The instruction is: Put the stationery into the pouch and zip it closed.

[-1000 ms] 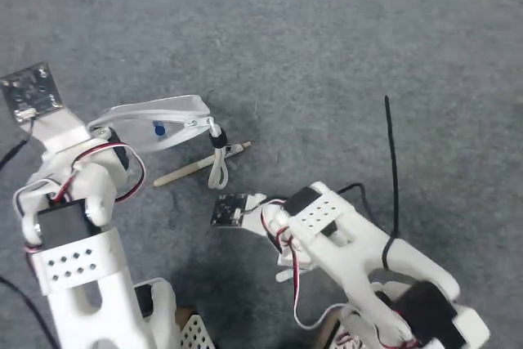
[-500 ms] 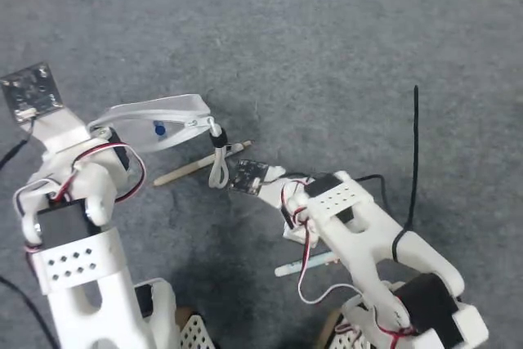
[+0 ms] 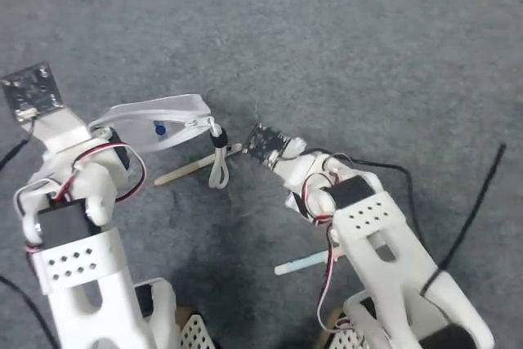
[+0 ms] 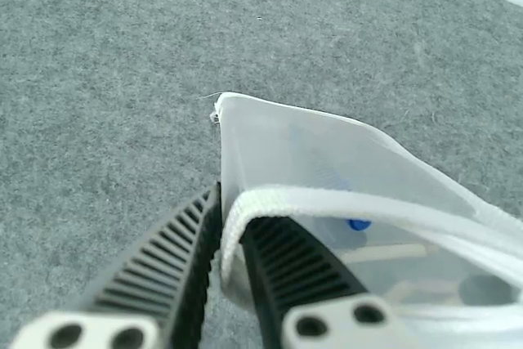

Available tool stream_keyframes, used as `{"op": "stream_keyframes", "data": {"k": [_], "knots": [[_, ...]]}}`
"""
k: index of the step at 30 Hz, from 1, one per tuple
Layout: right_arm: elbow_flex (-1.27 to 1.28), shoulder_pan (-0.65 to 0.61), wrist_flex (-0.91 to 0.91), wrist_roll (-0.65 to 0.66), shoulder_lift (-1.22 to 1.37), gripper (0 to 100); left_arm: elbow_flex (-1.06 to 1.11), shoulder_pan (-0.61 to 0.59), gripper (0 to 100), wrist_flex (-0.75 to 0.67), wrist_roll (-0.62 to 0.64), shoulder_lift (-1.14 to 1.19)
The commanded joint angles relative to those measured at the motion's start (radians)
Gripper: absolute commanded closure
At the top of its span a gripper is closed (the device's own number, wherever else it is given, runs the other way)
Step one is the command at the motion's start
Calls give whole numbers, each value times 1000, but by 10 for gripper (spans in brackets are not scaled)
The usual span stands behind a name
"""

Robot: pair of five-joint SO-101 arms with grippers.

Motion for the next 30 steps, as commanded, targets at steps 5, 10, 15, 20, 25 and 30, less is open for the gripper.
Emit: {"op": "stream_keyframes", "data": {"k": [5, 10, 15, 20, 25, 30], "knots": [[-115, 5, -19, -149, -130, 992, -12, -2, 989, -32, 11, -5], [-144, -41, -19, -273, -151, 991, -12, -2, 989, -32, 11, -5], [-158, -102, -22, -371, -191, 991, -12, -2, 989, -32, 11, -5], [-158, -137, -25, -382, -246, 991, -12, -2, 989, -32, 11, -3], [-158, -162, -30, -382, -337, 991, -12, -2, 989, -32, 11, -3], [-157, -209, -31, -382, -407, 991, -12, -2, 989, -32, 11, -3]]}}
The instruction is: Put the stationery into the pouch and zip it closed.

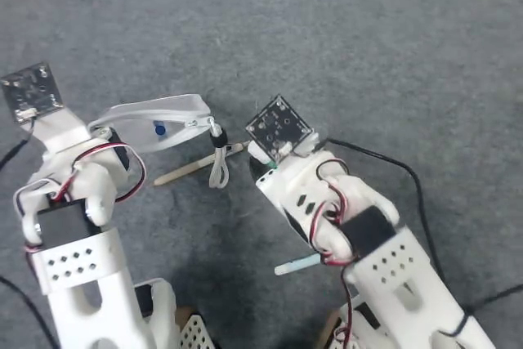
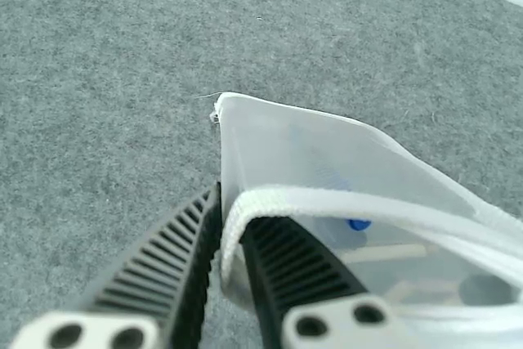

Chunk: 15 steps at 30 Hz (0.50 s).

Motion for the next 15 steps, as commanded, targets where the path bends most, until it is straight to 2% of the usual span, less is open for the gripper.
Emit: {"op": "stream_keyframes", "data": {"k": [1, 5, 10, 15], "knots": [[-71, -45, -24, -11, -81, 991, -12, -2, 989, -32, 11, -3], [-66, -91, -70, -12, -113, 991, -12, -2, 989, -32, 11, -3], [-66, -117, -166, -91, -128, 991, -10, -2, 989, -32, 11, 0], [-66, -142, -231, -94, -117, 991, -10, -2, 989, -32, 11, 2]]}}
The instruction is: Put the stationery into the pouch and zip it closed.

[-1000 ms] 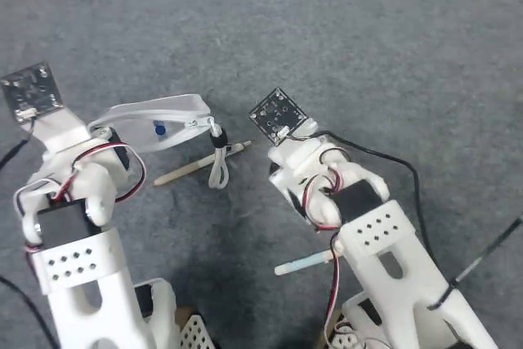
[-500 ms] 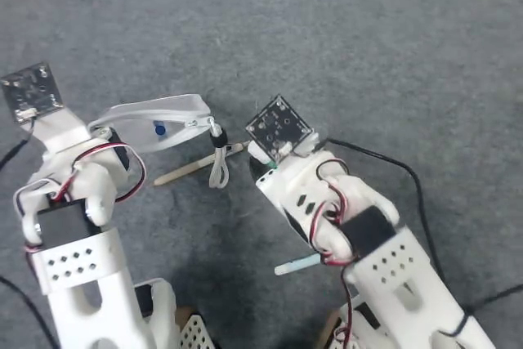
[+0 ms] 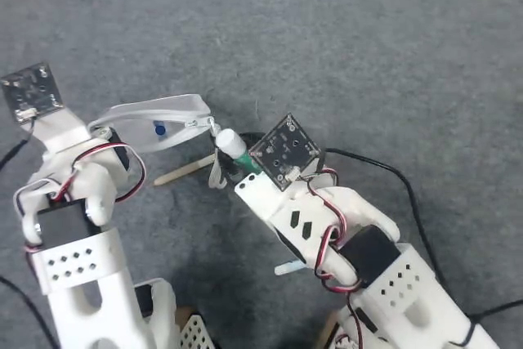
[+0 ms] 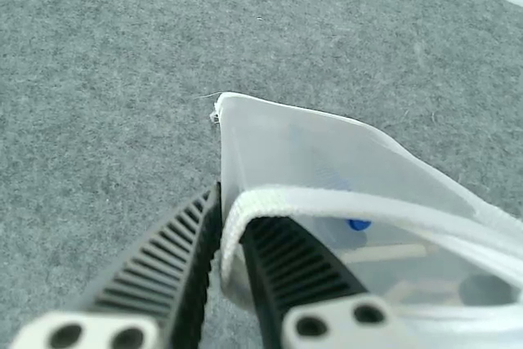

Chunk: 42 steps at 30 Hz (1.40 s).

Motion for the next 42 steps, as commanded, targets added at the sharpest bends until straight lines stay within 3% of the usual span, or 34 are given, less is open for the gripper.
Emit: {"op": "stream_keyframes", "data": {"k": [1, 24, 35, 42], "knots": [[-66, -22, -64, -14, -38, 991, -10, 0, 989, -32, 11, 2], [-55, -107, -412, -18, -33, 991, -2, 5, 989, -37, 12, -3], [127, -168, -803, -12, -24, 991, -2, 6, 989, -37, 12, -5], [135, -162, -1038, -12, 191, 991, -1, 6, 989, -38, 12, -5]]}}
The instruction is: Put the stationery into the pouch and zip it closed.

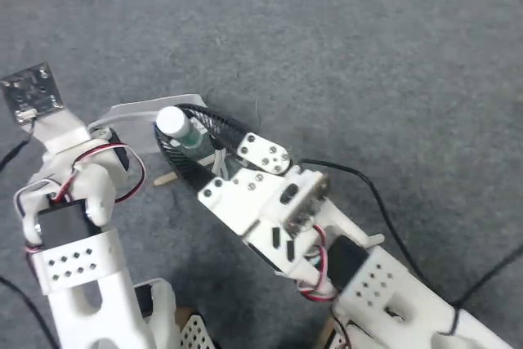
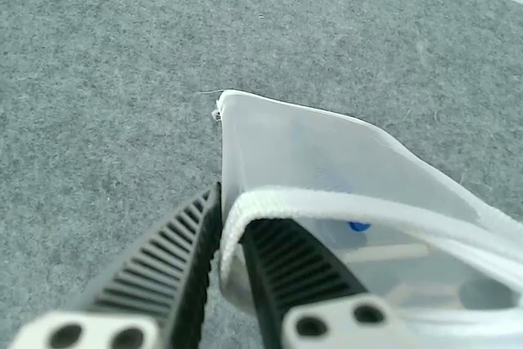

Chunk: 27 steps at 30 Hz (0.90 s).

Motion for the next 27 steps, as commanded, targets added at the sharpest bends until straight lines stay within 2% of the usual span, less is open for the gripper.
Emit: {"op": "stream_keyframes", "data": {"k": [1, 10, 21, 27], "knots": [[-15, -4, -174, 0, 128, 991, -12, 8, 989, -35, 12, -5], [-18, 5, -541, 0, 443, 991, -12, 8, 989, -35, 12, -2], [-18, 10, -691, -5, 699, 991, -12, 8, 989, -35, 12, -5], [-18, 54, -846, -3, 828, 991, -12, 3, 989, -35, 12, -3]]}}
